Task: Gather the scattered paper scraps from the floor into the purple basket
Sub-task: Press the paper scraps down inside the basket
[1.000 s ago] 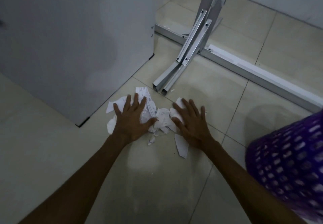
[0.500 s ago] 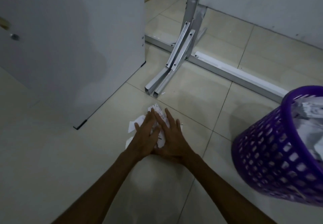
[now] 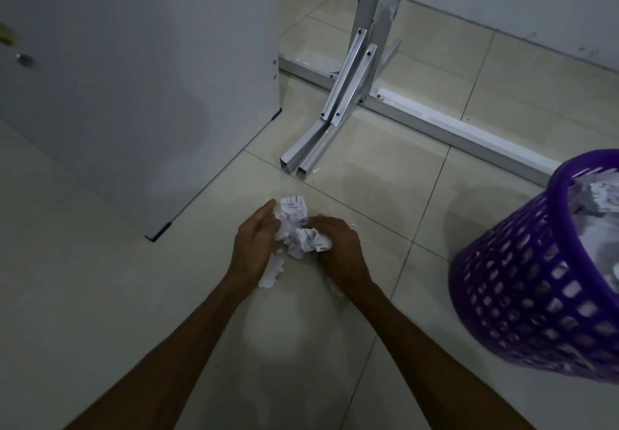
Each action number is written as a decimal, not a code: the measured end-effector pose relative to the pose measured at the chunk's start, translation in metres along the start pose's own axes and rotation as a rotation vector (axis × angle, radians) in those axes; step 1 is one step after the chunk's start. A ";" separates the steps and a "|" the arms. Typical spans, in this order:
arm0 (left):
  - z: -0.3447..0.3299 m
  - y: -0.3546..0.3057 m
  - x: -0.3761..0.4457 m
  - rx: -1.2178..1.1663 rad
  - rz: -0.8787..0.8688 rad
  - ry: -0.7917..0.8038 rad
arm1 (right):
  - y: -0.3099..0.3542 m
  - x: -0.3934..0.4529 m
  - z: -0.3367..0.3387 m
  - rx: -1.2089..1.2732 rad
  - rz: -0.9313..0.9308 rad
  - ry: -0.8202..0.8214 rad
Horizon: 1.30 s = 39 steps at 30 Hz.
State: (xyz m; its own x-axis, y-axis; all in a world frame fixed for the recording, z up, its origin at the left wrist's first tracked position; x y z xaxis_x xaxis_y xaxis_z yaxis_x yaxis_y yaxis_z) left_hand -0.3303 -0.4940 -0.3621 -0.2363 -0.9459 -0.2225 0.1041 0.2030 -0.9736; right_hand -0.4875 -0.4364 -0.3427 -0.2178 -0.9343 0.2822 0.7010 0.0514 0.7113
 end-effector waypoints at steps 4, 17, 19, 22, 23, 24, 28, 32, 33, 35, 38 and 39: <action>0.003 -0.014 0.002 0.045 -0.017 0.004 | -0.008 0.009 0.021 0.045 -0.163 -0.038; -0.054 -0.148 -0.027 -0.080 -0.220 0.111 | 0.030 -0.005 0.116 0.803 -0.802 -0.153; -0.067 -0.169 -0.033 -0.129 -0.222 0.117 | 0.044 0.001 0.143 0.816 -0.768 -0.176; -0.095 -0.205 -0.049 -0.170 -0.260 0.157 | 0.061 0.003 0.192 0.821 -0.704 -0.209; -0.105 -0.215 -0.054 -0.182 -0.278 0.171 | 0.064 0.003 0.208 0.811 -0.686 -0.233; -0.115 -0.224 -0.059 -0.201 -0.284 0.187 | 0.067 0.001 0.225 0.787 -0.666 -0.269; -0.163 -0.238 -0.079 -0.226 -0.270 0.270 | 0.071 -0.015 0.297 0.598 -0.562 -0.397; -0.220 -0.226 -0.102 -0.106 -0.234 0.402 | 0.057 -0.048 0.365 0.331 -0.509 -0.465; -0.231 -0.220 -0.107 -0.081 -0.210 0.439 | 0.055 -0.055 0.378 0.252 -0.477 -0.476; -0.251 -0.208 -0.116 -0.038 -0.164 0.491 | 0.052 -0.069 0.402 0.052 -0.388 -0.470; -0.268 -0.196 -0.126 -0.028 -0.135 0.535 | 0.045 -0.083 0.417 -0.290 -0.311 -0.401; -0.274 -0.194 -0.130 -0.019 -0.144 0.548 | 0.039 -0.088 0.416 -0.360 -0.321 -0.353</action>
State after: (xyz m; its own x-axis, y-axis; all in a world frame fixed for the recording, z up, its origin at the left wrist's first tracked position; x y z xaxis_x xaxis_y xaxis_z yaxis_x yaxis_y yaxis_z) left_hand -0.5840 -0.3410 -0.1581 -0.7141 -0.6959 -0.0757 0.0173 0.0906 -0.9957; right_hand -0.7236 -0.2050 -0.0721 -0.6266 -0.7061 0.3298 0.7350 -0.3948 0.5512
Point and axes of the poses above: each hand's wrist, its own x-axis towards the middle knuckle, its own z-axis out of the back of the hand, y = z × x, the point moved 10 cm from there along x, towards the middle knuckle, and after that the axes turned 3 degrees about -x, right-handed, at the moved point
